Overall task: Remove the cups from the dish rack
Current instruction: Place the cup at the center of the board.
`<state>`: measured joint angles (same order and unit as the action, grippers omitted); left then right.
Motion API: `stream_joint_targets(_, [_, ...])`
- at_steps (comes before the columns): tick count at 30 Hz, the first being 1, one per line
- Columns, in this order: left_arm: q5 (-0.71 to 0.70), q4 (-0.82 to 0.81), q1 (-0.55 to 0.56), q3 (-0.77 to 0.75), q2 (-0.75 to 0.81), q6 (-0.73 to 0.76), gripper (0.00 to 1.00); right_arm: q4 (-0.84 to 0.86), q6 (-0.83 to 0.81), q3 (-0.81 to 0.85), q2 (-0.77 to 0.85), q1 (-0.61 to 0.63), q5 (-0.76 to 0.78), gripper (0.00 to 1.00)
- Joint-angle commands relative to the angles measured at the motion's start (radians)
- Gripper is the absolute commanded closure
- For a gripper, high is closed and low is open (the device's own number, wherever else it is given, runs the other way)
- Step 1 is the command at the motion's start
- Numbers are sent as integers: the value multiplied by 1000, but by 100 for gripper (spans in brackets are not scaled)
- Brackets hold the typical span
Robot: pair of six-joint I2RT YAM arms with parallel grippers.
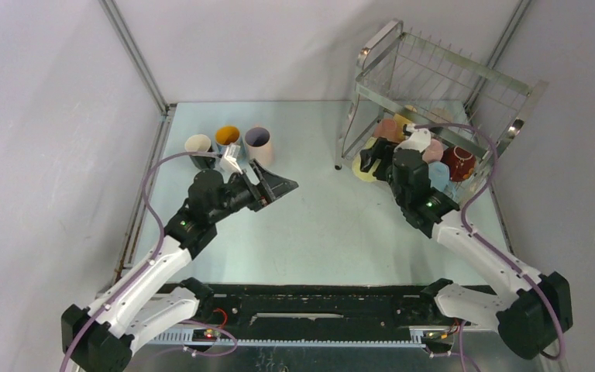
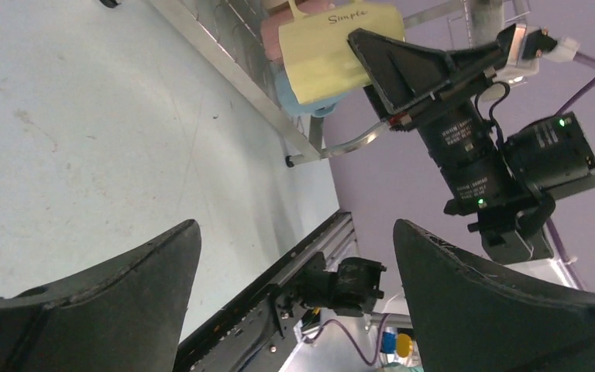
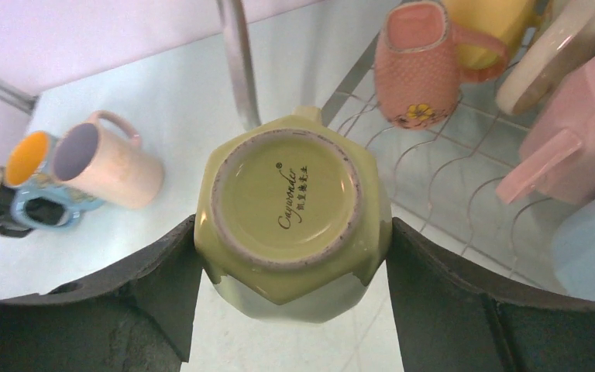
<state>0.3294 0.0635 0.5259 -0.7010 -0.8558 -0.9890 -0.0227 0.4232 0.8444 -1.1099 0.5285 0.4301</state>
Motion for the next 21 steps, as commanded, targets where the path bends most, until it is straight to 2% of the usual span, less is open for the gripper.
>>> stream_joint_targets(1, [41, -198, -3, 31, -39, -113, 0, 42, 124, 22, 105, 26, -70, 100])
stream_joint_targets(10, [85, -401, -3, 26, -146, -245, 1, 39, 265, 22, 175, 94, -176, 100])
stream_joint_targets(21, [115, -626, -4, 37, -214, -467, 11, 81, 431, 57, 167, 120, -310, 100])
